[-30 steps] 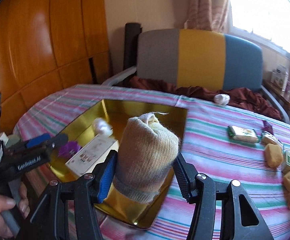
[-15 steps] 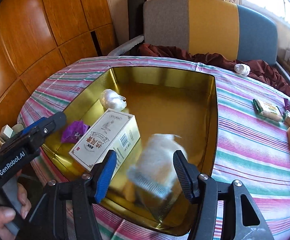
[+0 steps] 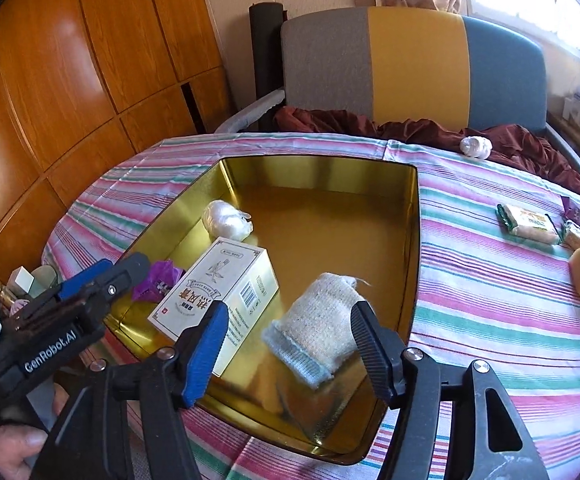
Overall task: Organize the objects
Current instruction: 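Carry the beige sock into the tray and open the right tool, then reach to the WEIDAN cracker packet and grasp it with the right tool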
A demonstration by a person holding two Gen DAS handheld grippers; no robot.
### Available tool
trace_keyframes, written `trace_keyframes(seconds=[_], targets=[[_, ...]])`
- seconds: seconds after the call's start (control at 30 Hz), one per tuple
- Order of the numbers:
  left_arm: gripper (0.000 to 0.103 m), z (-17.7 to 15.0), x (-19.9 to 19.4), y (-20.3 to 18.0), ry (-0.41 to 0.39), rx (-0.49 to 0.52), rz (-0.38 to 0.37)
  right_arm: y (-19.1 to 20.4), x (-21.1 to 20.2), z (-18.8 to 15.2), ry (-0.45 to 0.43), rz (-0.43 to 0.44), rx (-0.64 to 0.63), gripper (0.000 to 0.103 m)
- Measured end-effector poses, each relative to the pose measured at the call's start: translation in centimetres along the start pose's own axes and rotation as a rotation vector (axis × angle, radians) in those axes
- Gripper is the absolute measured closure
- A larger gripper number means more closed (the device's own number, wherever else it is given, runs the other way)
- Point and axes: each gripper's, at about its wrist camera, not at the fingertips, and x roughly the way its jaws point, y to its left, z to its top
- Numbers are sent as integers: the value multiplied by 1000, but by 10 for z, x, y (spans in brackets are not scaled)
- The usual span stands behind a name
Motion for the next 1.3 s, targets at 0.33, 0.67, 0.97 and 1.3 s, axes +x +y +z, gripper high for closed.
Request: trace_keyframes(seconds=[0.33,0.67,0.97,1.3], targets=[[38,-4,-1,-12,11,27,-41,-27,-23,2,-67,-71,64,35],[38,-12,-1,-33,39,84,-82,-69,-33,-10,-65,-140,143,34],[38,-25,-1,-70,99,197,-185,-122,-32,-40,1,-217,234,34],[38,-24,-13,-122,95,341,-271,-189,-35,-56,12,-268,355,34]])
